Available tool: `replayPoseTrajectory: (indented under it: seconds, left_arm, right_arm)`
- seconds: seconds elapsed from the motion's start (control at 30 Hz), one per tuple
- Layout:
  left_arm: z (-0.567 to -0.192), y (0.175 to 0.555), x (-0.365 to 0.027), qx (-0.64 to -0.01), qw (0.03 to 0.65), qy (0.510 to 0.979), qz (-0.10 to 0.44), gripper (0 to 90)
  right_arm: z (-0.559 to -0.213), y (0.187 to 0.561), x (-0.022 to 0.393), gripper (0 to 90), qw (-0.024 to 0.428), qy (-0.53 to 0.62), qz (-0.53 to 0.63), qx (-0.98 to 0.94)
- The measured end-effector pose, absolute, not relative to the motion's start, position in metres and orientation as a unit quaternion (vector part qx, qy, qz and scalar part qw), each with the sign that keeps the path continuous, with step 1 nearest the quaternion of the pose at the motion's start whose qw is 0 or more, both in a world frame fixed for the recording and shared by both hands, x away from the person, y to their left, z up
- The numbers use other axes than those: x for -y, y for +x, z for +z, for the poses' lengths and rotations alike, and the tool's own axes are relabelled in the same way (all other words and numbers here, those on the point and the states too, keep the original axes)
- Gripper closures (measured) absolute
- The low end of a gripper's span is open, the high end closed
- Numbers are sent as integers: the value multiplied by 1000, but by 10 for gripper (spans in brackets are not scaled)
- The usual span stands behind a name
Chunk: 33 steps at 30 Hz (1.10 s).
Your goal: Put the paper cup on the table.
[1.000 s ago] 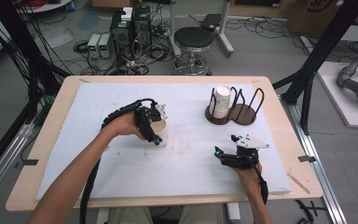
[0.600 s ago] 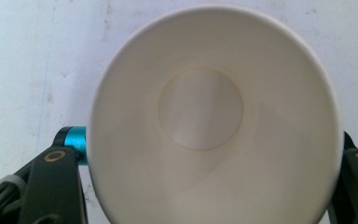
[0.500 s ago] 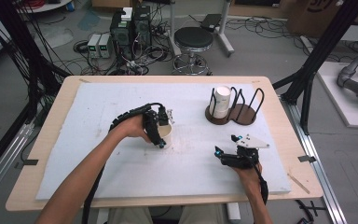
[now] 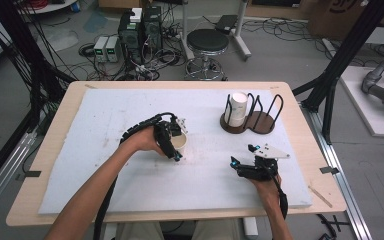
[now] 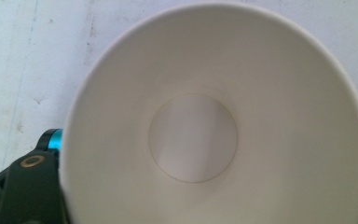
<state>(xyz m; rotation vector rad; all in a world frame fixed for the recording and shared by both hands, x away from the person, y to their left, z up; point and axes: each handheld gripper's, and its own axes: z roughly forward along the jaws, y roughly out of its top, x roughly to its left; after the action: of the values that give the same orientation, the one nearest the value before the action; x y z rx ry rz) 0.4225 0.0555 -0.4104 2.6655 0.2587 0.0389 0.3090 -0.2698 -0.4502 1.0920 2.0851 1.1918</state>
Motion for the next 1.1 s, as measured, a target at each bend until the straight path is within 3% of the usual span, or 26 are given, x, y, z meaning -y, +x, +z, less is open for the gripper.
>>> replayPoseTrajectory:
  seconds: [0.5,1.1]
  left_arm:
    - [-406,421,-66,-108,276,955,12,190]
    - [-409,418,-68,-105,253,962,6,190]
  right_arm:
    - [-450,309,270,186,248,402,437,-766]
    - [-450,309,270,186,246,401,439,-765]
